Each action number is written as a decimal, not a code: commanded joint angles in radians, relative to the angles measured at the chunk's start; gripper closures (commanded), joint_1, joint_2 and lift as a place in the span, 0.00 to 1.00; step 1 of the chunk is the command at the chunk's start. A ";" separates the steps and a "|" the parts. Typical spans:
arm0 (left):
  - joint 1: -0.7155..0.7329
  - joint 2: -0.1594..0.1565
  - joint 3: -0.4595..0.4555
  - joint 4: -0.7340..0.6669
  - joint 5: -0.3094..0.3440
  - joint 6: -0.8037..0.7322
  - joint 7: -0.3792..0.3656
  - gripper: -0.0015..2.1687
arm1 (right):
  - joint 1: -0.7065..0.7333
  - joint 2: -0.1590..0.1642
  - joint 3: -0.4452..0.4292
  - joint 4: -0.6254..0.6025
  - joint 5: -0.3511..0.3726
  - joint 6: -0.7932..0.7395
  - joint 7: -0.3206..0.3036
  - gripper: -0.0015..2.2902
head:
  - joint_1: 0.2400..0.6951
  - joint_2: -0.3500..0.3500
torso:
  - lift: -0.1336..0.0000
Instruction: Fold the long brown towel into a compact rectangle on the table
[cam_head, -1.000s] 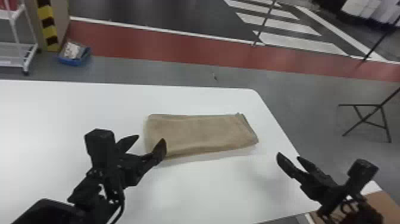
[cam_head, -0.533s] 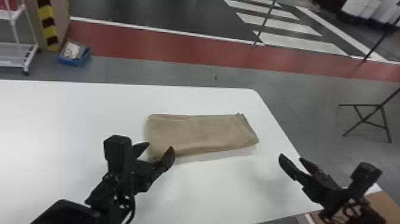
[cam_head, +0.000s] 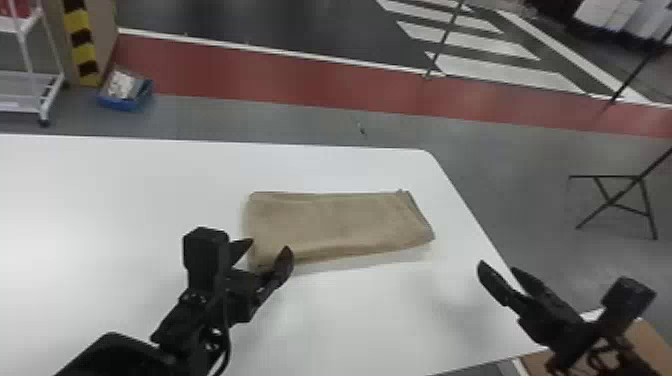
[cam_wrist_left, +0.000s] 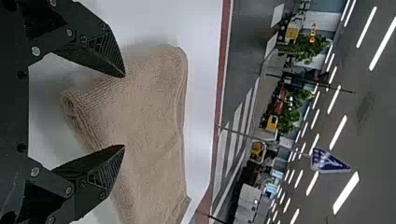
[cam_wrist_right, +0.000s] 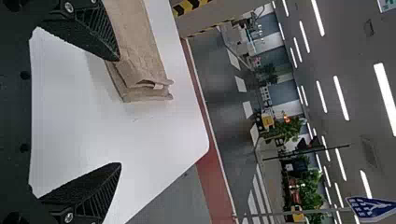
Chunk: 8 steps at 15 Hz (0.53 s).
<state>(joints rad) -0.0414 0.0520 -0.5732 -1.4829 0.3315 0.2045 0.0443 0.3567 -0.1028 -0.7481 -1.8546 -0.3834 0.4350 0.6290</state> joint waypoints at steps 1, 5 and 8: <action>0.000 0.000 0.007 0.000 0.000 0.019 0.002 0.19 | 0.002 0.000 0.000 0.000 0.000 -0.003 0.001 0.04 | 1.00 0.00 | 0.07; 0.000 0.003 0.007 -0.004 0.000 0.049 0.002 0.19 | 0.002 0.000 -0.005 0.000 0.000 -0.006 0.008 0.04 | 1.00 0.00 | 0.07; 0.000 0.005 0.006 -0.008 -0.003 0.092 0.002 0.35 | 0.008 0.000 -0.007 0.000 -0.002 -0.012 0.009 0.04 | 1.00 0.00 | 0.07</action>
<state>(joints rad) -0.0414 0.0552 -0.5669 -1.4875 0.3298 0.2797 0.0460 0.3620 -0.1028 -0.7533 -1.8546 -0.3839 0.4255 0.6382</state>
